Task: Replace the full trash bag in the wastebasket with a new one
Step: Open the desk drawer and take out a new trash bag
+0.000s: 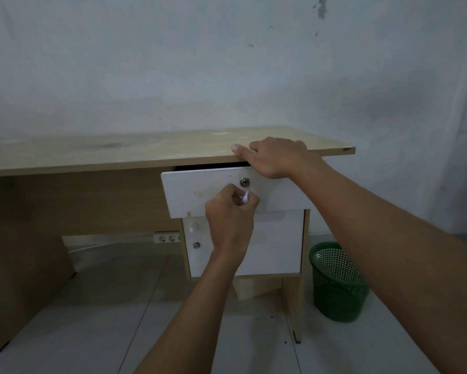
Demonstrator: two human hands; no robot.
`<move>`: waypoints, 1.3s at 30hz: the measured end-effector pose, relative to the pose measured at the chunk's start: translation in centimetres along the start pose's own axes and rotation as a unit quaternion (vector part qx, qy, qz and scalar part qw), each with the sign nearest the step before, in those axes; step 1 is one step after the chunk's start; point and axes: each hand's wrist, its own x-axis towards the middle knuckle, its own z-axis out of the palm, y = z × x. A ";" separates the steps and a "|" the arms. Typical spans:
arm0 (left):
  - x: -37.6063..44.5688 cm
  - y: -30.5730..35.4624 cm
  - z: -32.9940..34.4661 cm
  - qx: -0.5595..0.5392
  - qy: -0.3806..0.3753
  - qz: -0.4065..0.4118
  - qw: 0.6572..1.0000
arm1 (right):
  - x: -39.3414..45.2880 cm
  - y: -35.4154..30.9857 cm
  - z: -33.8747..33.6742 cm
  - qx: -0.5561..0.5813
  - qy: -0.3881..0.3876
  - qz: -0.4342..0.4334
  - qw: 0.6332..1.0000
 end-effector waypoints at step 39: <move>-0.2 7.9 -3.8 0.027 -0.064 -0.472 0.879 | 1.1 -0.4 -2.6 0.027 -0.167 0.026 0.985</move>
